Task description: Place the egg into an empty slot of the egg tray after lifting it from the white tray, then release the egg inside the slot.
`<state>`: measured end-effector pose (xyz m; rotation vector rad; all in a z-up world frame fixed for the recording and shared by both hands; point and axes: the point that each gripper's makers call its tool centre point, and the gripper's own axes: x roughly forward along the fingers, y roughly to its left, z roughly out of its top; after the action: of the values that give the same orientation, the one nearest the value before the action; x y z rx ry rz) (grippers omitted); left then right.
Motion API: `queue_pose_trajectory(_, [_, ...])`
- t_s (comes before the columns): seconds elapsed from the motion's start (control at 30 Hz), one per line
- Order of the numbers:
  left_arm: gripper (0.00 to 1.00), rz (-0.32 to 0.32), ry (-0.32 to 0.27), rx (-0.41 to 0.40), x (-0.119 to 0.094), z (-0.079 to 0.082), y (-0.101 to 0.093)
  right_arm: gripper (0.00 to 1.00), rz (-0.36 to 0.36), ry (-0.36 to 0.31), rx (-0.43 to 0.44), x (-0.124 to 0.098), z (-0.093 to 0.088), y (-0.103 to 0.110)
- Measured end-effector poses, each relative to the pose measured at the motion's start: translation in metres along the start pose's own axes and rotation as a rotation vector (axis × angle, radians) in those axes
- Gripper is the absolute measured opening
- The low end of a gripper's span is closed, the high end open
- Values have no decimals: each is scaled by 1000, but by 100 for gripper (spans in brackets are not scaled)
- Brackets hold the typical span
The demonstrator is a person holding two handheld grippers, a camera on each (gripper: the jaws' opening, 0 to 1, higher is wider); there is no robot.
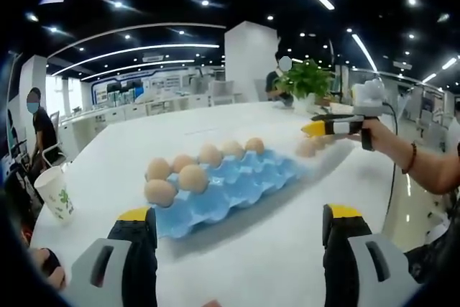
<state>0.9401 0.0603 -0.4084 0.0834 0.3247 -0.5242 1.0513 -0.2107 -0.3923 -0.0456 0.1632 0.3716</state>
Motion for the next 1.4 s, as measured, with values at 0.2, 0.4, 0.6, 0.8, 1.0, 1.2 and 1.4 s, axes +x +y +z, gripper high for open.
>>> queue_pose_trajectory(0.2, [98,1,8,-3,0,-3,1,62,-31,15,9,1,-7,-11])
queue_pose_trajectory(0.4, [98,6,5,-2,-2,-2,3,55,-49,11,15,1,-7,-15])
queue_pose_trajectory(0.6, [98,5,-10,-15,-4,0,3,49,-62,15,10,2,-9,-20])
queue_pose_trajectory(0.8, [97,23,-32,-14,-6,5,7,41,-76,38,-35,3,-12,-23])
queue_pose_trajectory(1.0, [97,21,-25,-9,-6,3,7,34,-92,93,-27,6,-21,-25])
queue_pose_trajectory(1.2, [97,17,-25,-13,-4,3,7,33,-126,141,-5,11,-27,-31])
queue_pose_trajectory(1.4, [97,18,-23,-12,-4,3,7,31,-170,220,21,13,-32,-34])
